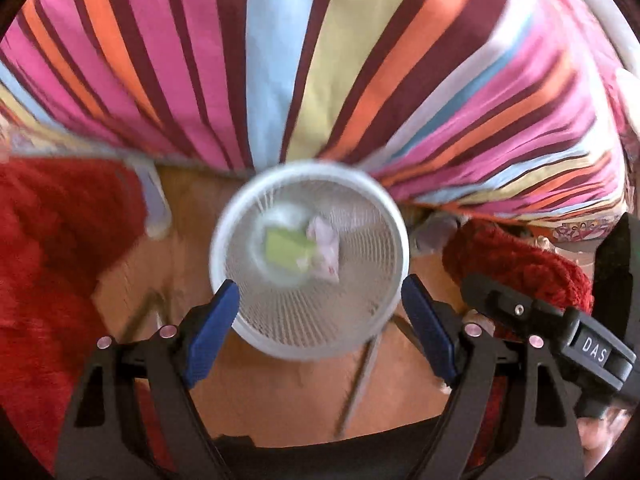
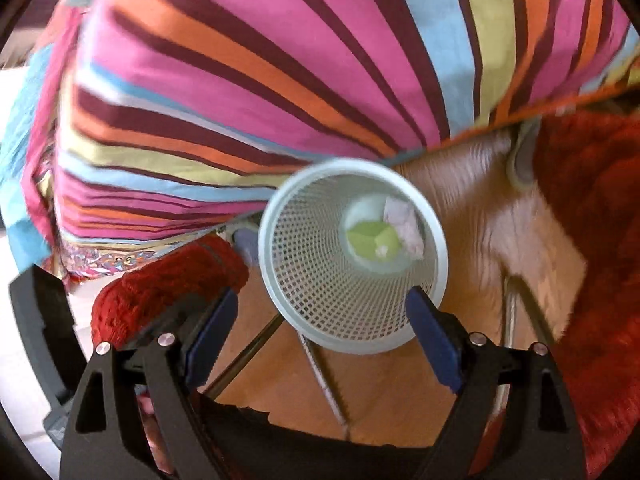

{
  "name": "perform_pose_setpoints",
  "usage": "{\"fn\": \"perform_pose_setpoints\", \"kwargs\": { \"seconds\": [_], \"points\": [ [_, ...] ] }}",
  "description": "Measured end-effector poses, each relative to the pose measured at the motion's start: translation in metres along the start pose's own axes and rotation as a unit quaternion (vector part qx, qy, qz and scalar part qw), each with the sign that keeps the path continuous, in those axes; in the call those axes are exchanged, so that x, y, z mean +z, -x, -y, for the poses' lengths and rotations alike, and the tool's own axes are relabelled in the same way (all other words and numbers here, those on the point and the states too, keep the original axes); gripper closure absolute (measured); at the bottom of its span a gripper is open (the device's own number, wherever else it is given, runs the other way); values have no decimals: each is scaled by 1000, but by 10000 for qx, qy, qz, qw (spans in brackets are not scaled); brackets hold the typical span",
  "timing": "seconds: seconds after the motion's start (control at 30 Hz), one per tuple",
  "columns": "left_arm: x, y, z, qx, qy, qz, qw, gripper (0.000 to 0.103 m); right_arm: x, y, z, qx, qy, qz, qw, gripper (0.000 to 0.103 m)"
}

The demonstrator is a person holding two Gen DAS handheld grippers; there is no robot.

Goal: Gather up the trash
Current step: 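Move both tools back toward the boxes on the bed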

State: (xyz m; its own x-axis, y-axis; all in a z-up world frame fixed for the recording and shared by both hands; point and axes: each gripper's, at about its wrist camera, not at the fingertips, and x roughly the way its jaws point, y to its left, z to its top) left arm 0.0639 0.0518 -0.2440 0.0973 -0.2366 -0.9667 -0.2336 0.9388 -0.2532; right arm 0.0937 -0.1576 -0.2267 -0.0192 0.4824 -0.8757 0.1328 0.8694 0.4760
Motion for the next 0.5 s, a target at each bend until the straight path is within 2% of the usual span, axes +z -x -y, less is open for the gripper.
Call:
{"fn": "perform_pose_setpoints", "kwargs": {
  "seconds": [0.13, 0.23, 0.4, 0.5],
  "points": [
    [1, 39, 8, 210, -247, 784, 9964, 22, -7, 38, -16, -118, 466, 759, 9960, 21],
    [2, 63, 11, 379, -374, 1279, 9904, 22, -11, 71, -30, -198, 777, 1565, 9844, 21],
    [4, 101, 20, 609, -613, 2022, 9755, 22, -14, 123, -48, -291, 1227, 2779, 9523, 21],
    [6, 119, 23, 641, -691, 2378, 9667, 22, -13, 143, -54, -393, 1431, 3266, 9334, 21]
  ]
}}
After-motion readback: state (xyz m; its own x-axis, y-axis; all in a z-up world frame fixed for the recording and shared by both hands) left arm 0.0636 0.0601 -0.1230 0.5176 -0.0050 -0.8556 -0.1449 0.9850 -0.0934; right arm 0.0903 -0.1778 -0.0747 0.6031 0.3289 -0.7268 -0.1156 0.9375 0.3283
